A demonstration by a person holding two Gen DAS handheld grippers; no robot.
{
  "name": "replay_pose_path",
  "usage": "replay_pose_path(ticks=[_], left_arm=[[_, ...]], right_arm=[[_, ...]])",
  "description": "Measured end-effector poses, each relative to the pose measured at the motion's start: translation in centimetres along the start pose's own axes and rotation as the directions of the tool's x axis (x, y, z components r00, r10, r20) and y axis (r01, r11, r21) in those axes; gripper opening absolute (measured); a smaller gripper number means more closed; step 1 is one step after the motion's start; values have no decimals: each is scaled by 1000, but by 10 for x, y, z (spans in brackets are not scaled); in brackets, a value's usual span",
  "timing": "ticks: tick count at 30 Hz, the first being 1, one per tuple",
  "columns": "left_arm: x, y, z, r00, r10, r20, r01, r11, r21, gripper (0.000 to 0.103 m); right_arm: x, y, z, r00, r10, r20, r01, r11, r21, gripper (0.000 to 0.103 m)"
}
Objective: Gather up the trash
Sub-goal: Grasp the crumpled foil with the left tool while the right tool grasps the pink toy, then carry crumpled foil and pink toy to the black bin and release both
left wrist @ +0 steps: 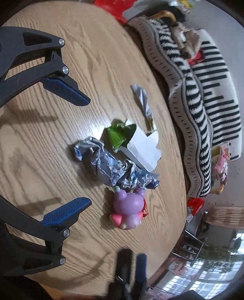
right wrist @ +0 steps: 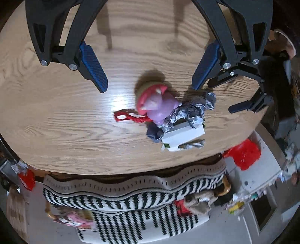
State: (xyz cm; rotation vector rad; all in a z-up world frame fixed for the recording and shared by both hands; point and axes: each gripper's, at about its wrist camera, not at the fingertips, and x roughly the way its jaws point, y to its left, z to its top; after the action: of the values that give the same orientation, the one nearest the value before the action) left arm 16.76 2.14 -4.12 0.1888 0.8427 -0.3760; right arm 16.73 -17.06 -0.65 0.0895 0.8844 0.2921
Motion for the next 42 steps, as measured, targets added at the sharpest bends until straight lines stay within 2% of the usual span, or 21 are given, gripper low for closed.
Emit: replay_pose_path(ticks=[4, 6, 8, 12, 14, 15, 16, 17, 19, 21, 22, 26, 33, 42], left_arm=[[17, -7, 0, 1000, -12, -26, 13, 999, 44, 95], [23, -5, 1, 999, -14, -45, 16, 999, 37, 95], [27, -3, 1, 998, -12, -58, 14, 1000, 23, 95], [31, -1, 5, 999, -10, -39, 10, 1000, 5, 94], [35, -1, 7, 999, -4, -40, 4, 1000, 5, 91], [39, -1, 8, 999, -4, -53, 4, 1000, 6, 84], [41, -2, 9, 998, -4, -59, 5, 1000, 8, 77], [40, -3, 9, 999, -1, -53, 2, 1000, 13, 75], [38, -6, 9, 999, -6, -49, 8, 1000, 27, 54], [34, -7, 9, 998, -12, -65, 14, 999, 29, 43], [32, -7, 8, 997, -15, -73, 17, 1000, 26, 41], [8, -9, 0, 997, -1, -81, 5, 999, 49, 39], [-34, -19, -6, 1000, -18, -18, 19, 998, 63, 39], [-45, -49, 3, 1000, -24, 10, 23, 997, 73, 39]], right_arm=[[27, 7, 4, 999, 5, -32, -6, 1000, -21, 88], [40, 7, 8, 999, 23, -46, -24, 1000, -12, 88], [49, 10, 9, 998, 25, -56, -26, 999, -20, 84], [60, 13, 10, 997, 30, -74, -32, 999, -31, 78], [64, 13, 12, 997, 24, -75, -26, 999, -27, 74], [65, 12, 12, 997, 21, -76, -23, 999, -27, 73], [65, 12, 12, 997, 22, -75, -24, 999, -27, 66], [66, 12, 12, 997, 22, -80, -25, 999, -27, 61], [65, 11, 13, 996, 31, -80, -33, 999, -22, 58], [63, 10, 12, 995, 41, -87, -43, 999, -17, 56], [60, 10, 11, 995, 42, -89, -44, 999, -18, 55], [39, 12, 7, 997, 47, -68, -49, 998, -30, 53], [0, 11, 0, 999, 52, -12, -52, 998, -32, 52], [-34, -5, -12, 1000, 5, 1, -5, 1000, -26, 52]])
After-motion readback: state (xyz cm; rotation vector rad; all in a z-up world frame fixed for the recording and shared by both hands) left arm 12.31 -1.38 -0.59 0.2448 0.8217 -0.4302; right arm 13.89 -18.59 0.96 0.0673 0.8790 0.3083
